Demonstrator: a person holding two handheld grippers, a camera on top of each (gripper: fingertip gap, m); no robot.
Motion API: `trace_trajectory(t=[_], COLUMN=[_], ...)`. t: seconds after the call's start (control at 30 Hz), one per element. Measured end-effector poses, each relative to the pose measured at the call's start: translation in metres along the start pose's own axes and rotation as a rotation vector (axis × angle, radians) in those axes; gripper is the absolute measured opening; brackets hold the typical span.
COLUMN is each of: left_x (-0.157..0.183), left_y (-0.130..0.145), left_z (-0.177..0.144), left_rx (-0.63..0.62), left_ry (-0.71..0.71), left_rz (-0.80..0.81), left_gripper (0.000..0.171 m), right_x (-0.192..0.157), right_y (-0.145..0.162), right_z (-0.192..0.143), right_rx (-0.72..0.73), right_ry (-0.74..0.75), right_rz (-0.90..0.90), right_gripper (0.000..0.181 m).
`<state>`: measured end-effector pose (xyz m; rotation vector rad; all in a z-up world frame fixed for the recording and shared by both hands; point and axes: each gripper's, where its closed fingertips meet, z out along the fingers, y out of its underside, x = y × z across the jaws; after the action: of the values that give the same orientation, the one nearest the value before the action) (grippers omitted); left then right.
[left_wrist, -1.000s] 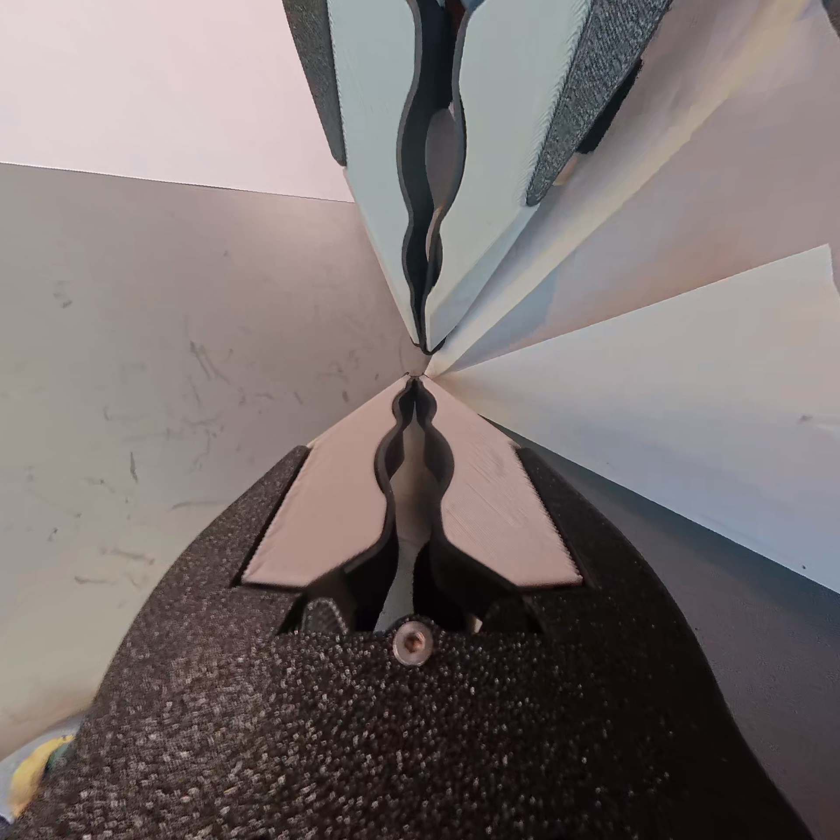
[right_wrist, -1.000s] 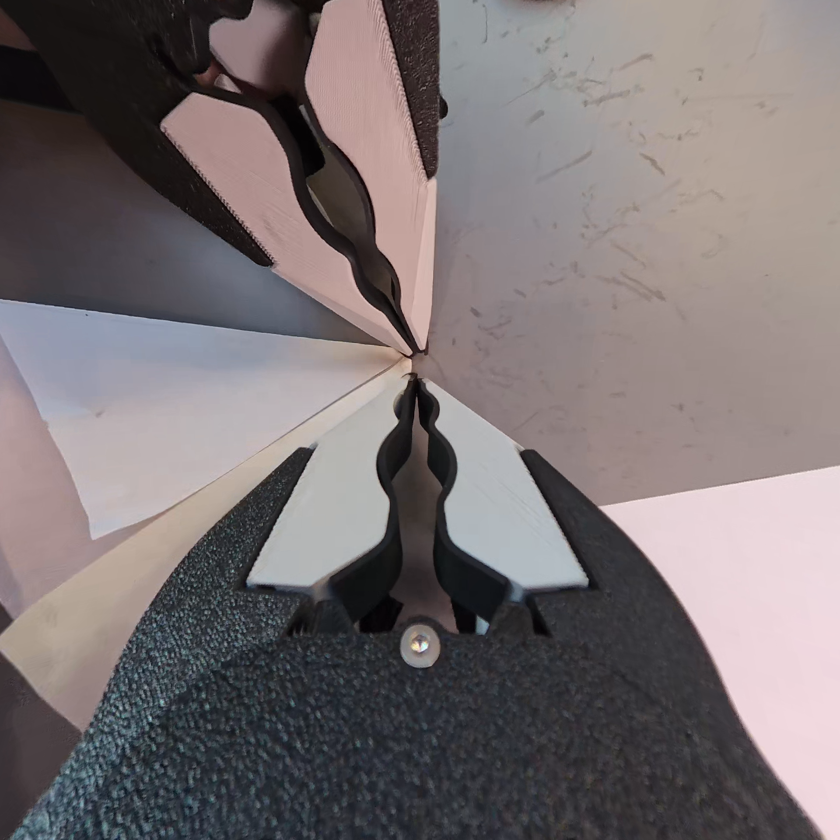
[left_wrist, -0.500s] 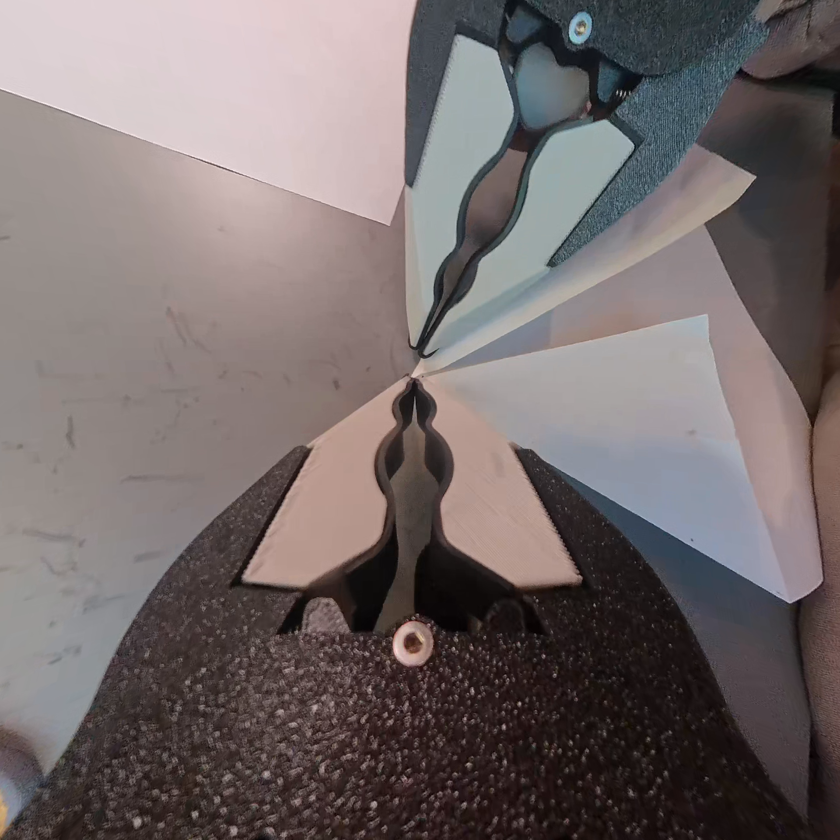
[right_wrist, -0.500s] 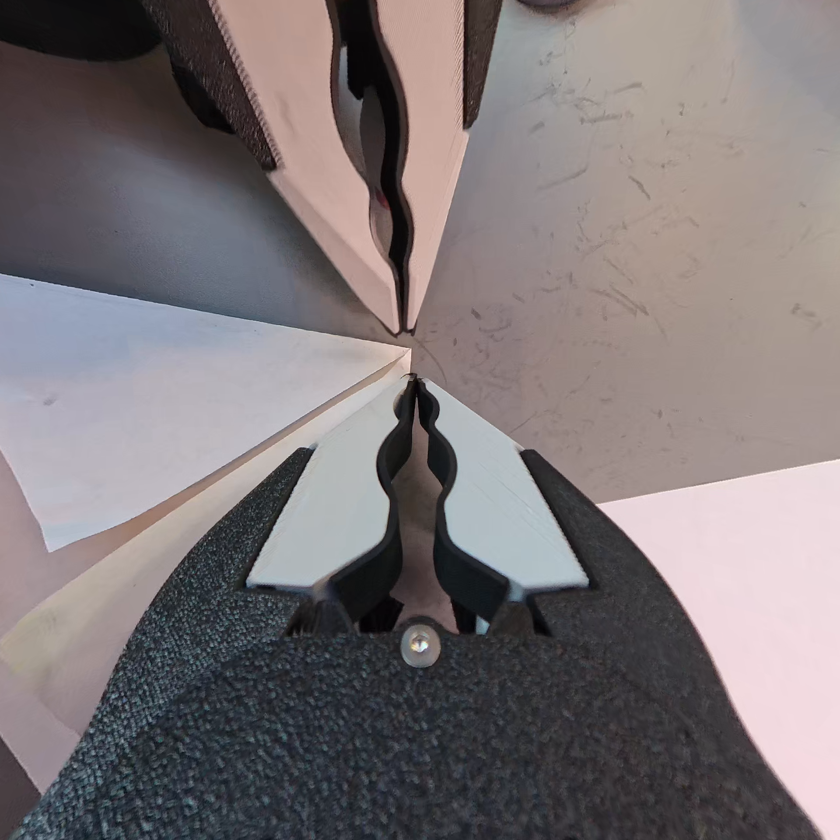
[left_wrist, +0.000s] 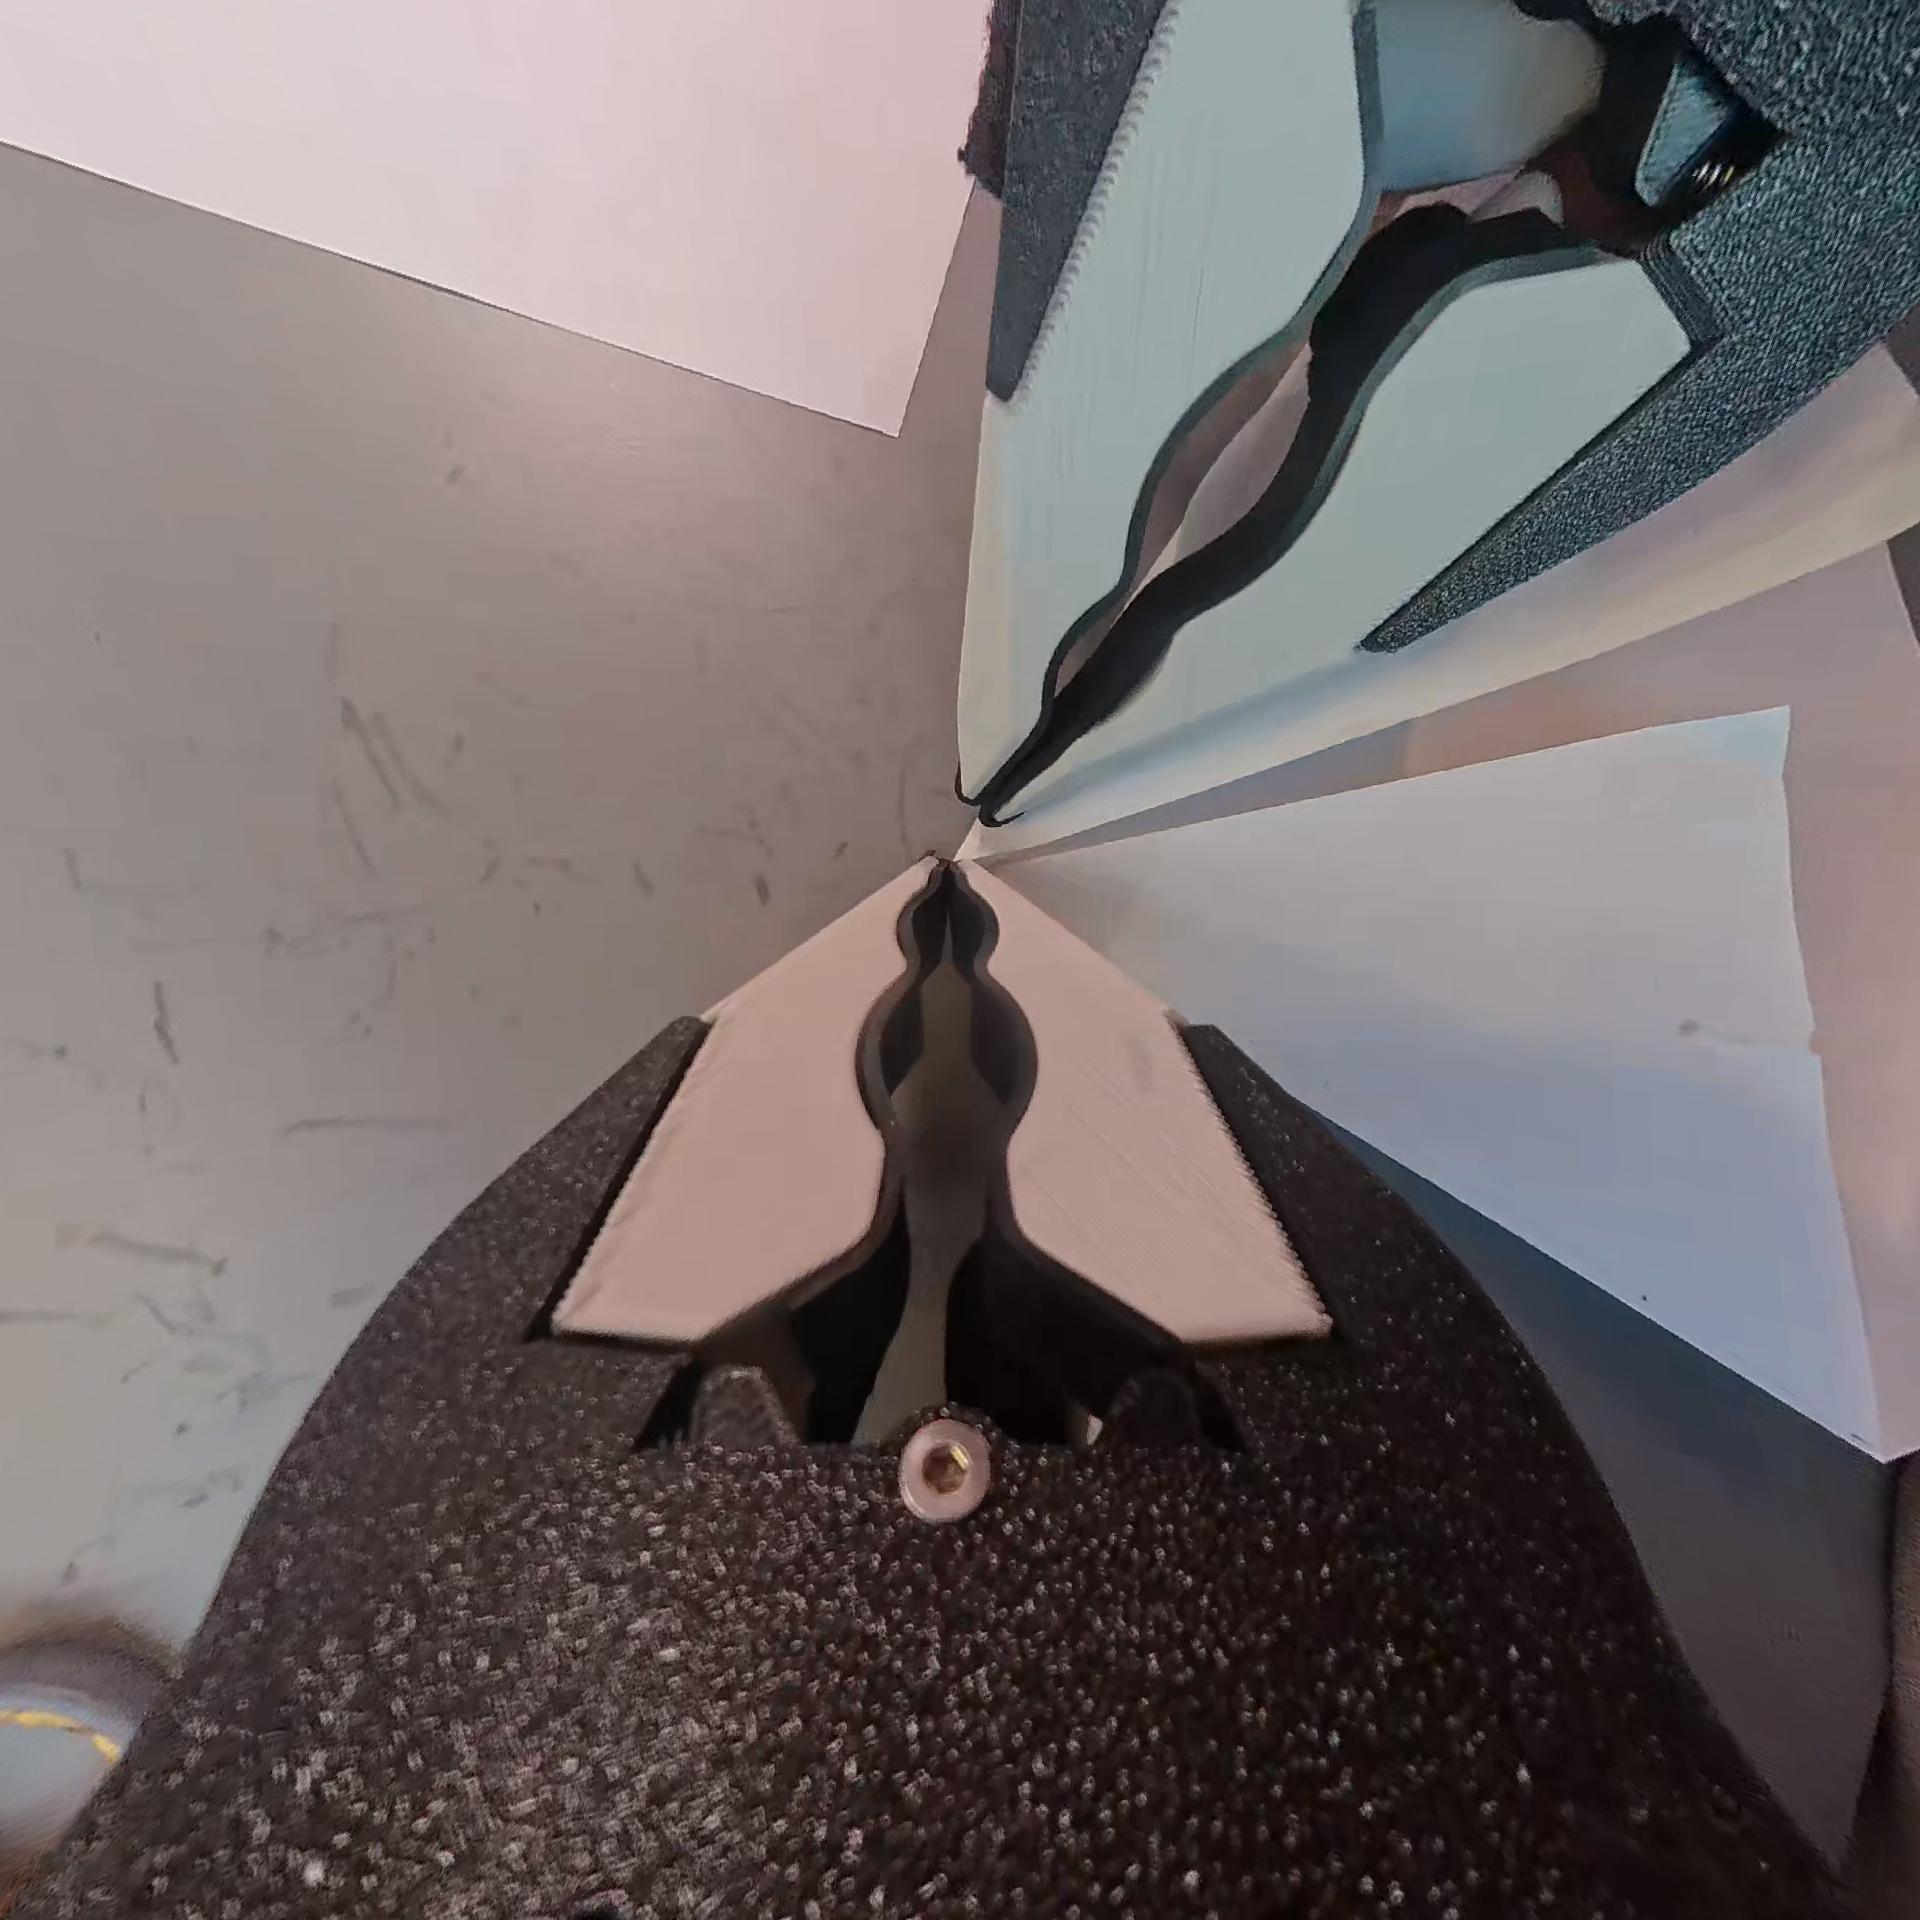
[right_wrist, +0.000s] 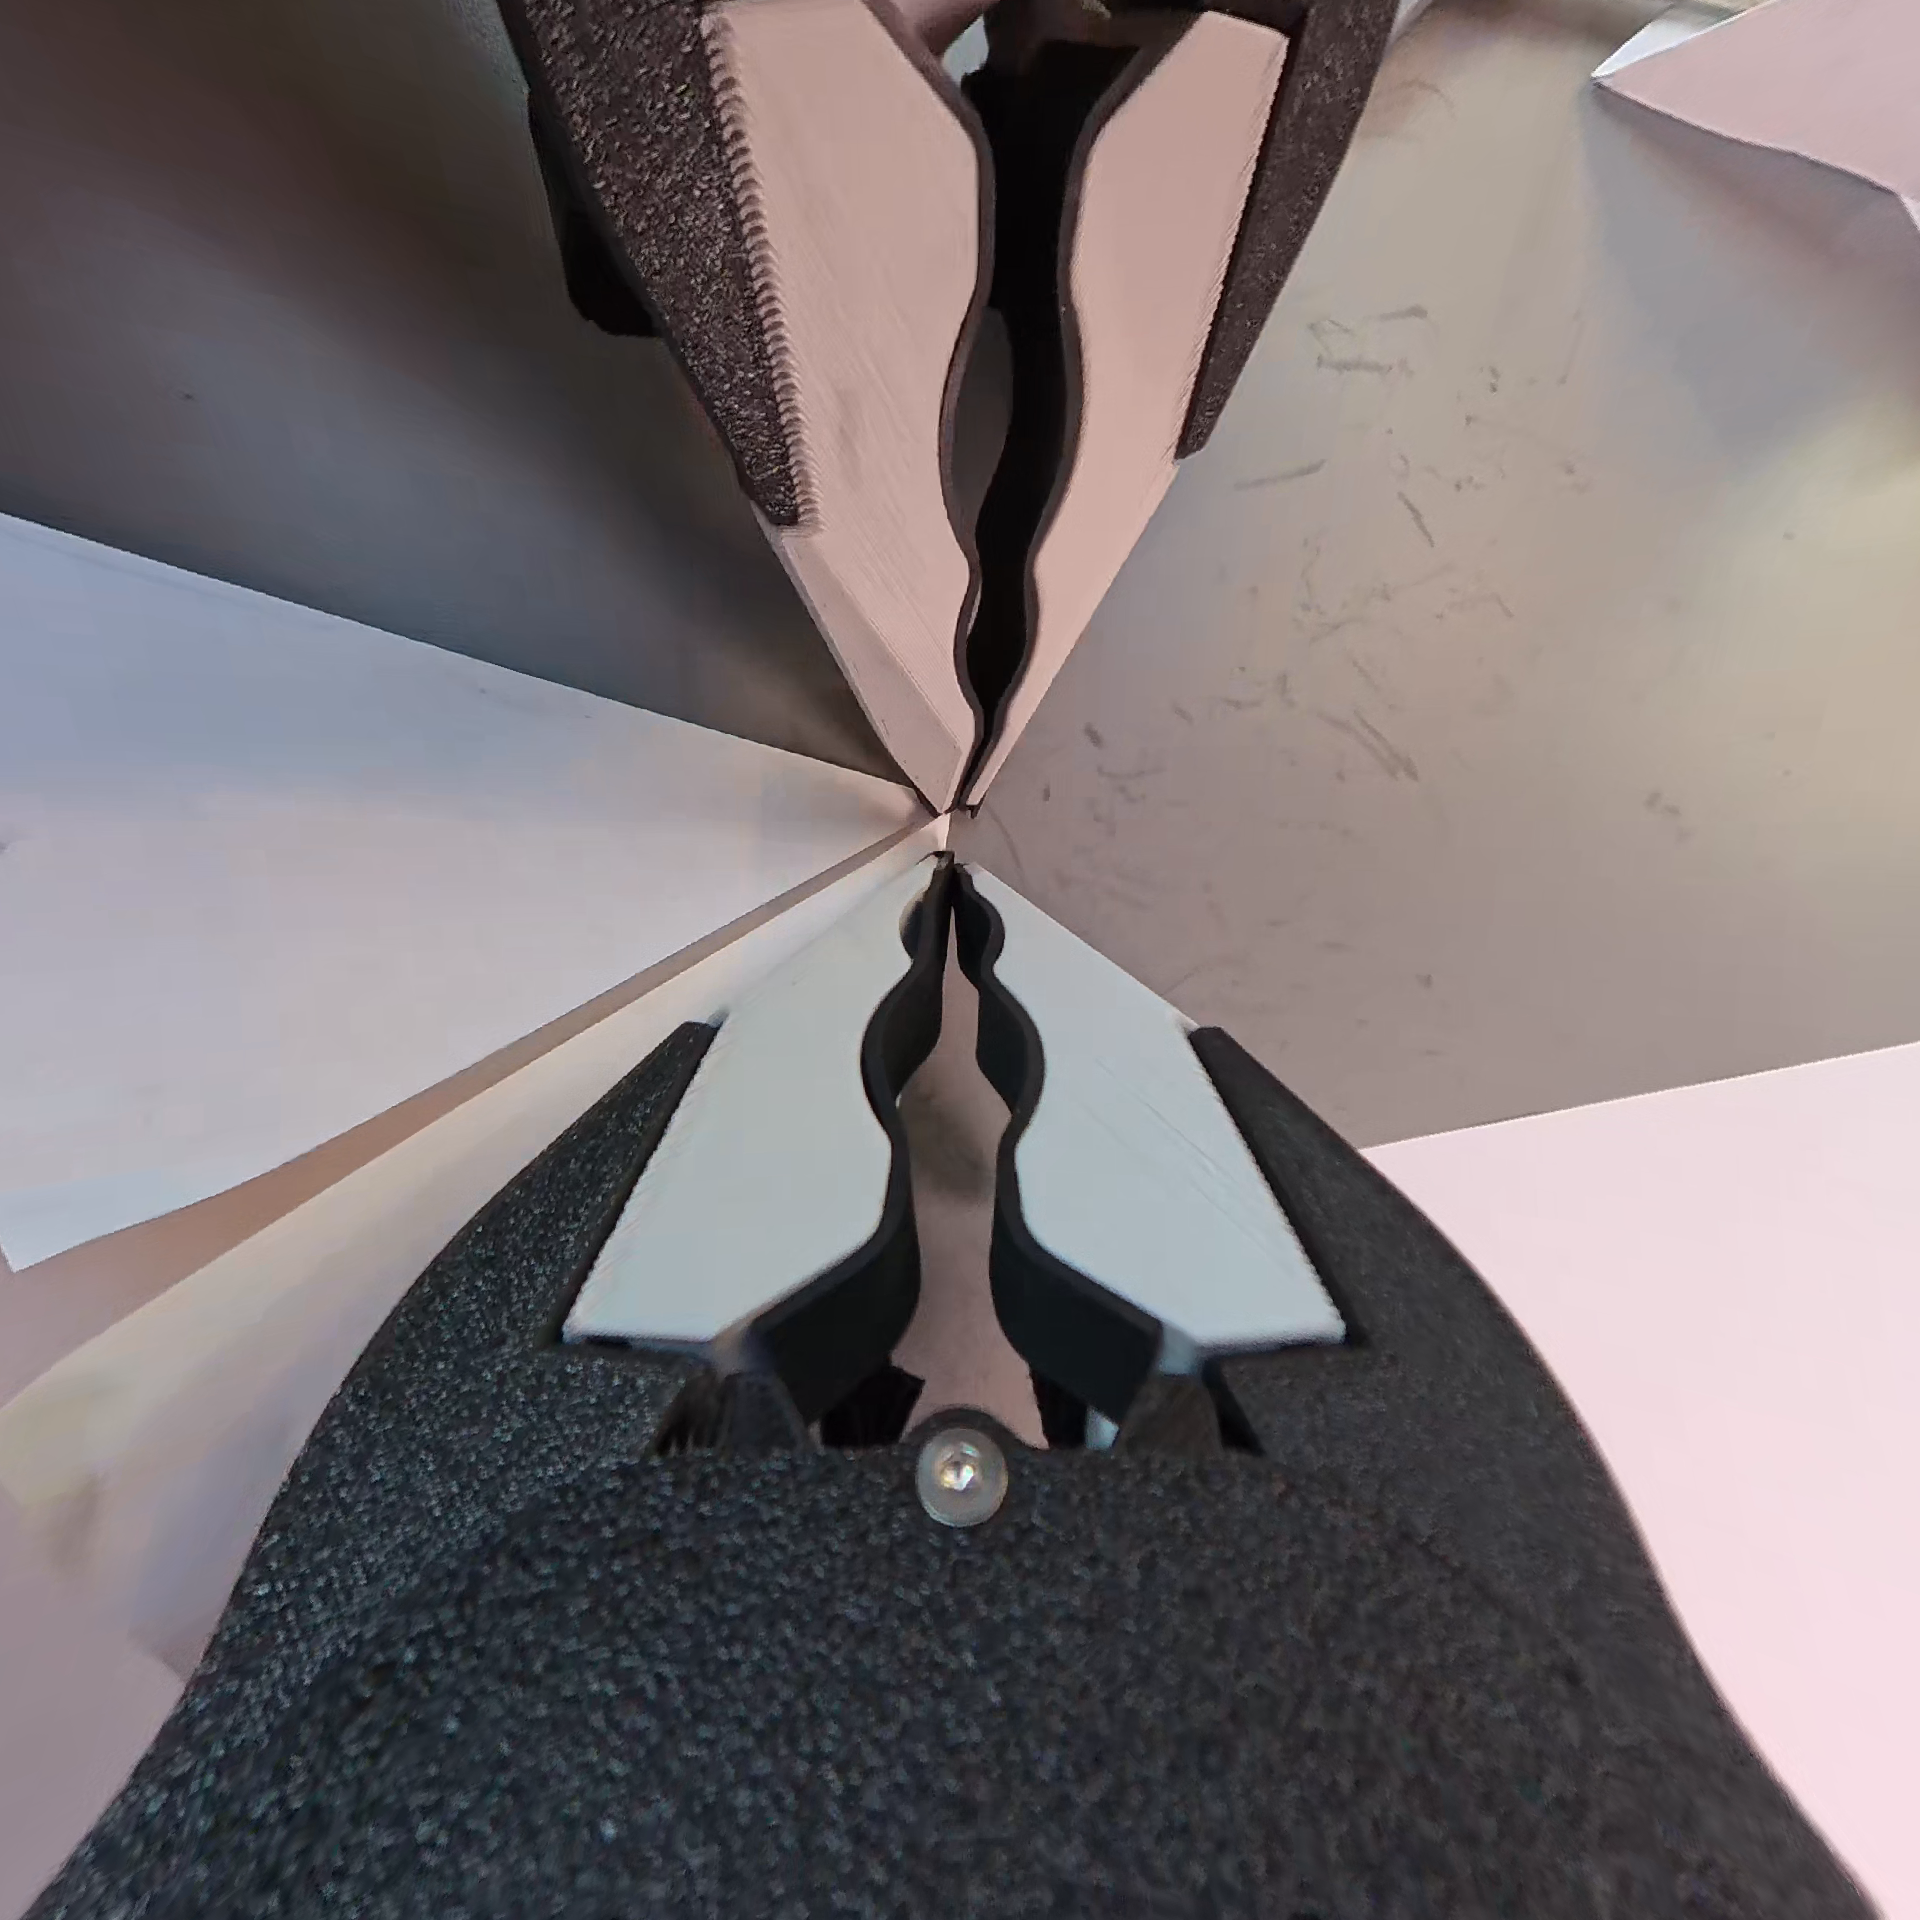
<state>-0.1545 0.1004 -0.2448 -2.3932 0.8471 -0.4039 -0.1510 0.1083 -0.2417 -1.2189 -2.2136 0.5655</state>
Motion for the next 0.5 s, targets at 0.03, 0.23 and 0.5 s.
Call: trace_trajectory(t=[0.03,0.23,0.5], left_x=[0.0,-0.003,-0.003], left_y=[0.0,-0.012,-0.003], left_z=[0.0,-0.008,0.002], left_rx=[0.001,0.103,0.027], left_ry=[0.008,0.036,-0.072], left_rz=[-0.001,-0.06,0.111], left_gripper=[0.0,0.0,0.0], right_x=[0.0,0.0,0.0], right_y=[0.001,0.002,0.002], right_z=[0.001,0.001,0.001], right_rx=[0.002,0.039,0.034], right_ry=[0.015,0.01,-0.008], right_rz=[-0.004,0.053,0.063], right_gripper=[0.0,0.0,0.0])
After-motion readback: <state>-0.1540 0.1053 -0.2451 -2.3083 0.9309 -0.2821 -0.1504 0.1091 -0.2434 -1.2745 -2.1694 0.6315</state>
